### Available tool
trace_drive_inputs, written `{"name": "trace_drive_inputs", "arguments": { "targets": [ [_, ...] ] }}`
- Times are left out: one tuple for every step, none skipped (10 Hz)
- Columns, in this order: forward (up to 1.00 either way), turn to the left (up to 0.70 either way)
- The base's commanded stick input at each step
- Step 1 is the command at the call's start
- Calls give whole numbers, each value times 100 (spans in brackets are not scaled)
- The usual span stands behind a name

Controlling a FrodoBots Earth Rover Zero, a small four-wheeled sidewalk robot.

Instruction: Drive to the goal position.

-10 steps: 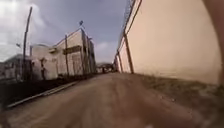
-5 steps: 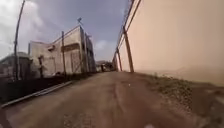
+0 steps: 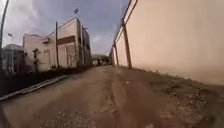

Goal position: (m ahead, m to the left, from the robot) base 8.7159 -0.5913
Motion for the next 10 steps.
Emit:
{"name": "trace_drive_inputs", "arguments": {
  "targets": [
    [70,0],
    [70,0],
    [70,0],
    [70,0],
    [70,0],
    [70,6],
    [70,28],
    [70,35],
    [70,35],
    [70,35]
  ]
}}
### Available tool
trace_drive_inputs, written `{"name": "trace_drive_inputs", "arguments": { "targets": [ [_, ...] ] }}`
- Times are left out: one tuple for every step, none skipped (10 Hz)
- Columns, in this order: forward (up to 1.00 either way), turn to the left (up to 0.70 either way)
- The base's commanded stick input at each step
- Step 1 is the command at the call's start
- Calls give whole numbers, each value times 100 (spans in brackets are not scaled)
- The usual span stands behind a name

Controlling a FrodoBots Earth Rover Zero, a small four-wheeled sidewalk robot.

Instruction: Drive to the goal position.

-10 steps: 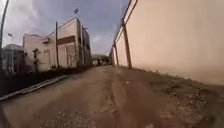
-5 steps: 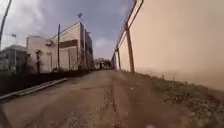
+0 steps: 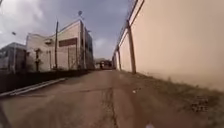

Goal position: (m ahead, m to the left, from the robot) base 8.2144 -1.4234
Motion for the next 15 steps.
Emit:
{"name": "trace_drive_inputs", "arguments": {
  "targets": [
    [70,35],
    [70,35],
    [70,35],
    [70,25],
    [70,4],
    [70,0],
    [70,0],
    [70,0],
    [70,0],
    [70,0],
    [70,0],
    [70,0],
    [70,0],
    [70,0],
    [70,0]
  ]
}}
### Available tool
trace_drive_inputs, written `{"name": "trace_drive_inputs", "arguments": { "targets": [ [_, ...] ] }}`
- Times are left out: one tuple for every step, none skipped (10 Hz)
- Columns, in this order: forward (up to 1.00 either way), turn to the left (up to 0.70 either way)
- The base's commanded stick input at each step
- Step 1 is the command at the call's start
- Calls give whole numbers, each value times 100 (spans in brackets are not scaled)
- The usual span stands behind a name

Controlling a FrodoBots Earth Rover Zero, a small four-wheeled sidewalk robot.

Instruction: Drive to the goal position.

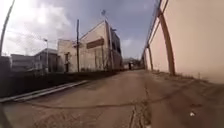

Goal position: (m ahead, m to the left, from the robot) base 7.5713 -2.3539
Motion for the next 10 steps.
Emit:
{"name": "trace_drive_inputs", "arguments": {
  "targets": [
    [70,0],
    [70,0],
    [70,0],
    [70,-2],
    [70,-7],
    [70,-35],
    [70,-35],
    [70,-35],
    [70,-35],
    [70,-35]
  ]
}}
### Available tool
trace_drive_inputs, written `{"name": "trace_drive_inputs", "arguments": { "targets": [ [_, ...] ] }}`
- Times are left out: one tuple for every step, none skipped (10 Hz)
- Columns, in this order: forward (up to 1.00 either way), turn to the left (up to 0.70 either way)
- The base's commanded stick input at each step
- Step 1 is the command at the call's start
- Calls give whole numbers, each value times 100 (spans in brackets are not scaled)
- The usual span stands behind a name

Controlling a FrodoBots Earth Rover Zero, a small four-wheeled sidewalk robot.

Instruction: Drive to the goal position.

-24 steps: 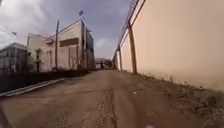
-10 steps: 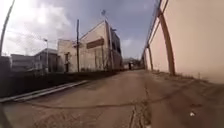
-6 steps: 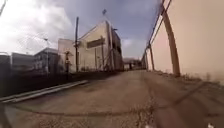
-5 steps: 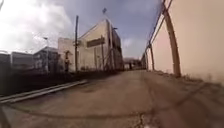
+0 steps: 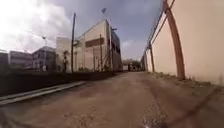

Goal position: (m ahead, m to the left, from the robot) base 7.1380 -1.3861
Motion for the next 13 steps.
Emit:
{"name": "trace_drive_inputs", "arguments": {
  "targets": [
    [70,-35],
    [70,-35],
    [70,-35],
    [70,-28],
    [70,-8],
    [70,0],
    [70,0],
    [70,0],
    [70,0],
    [70,0],
    [70,0],
    [70,0],
    [70,0]
  ]
}}
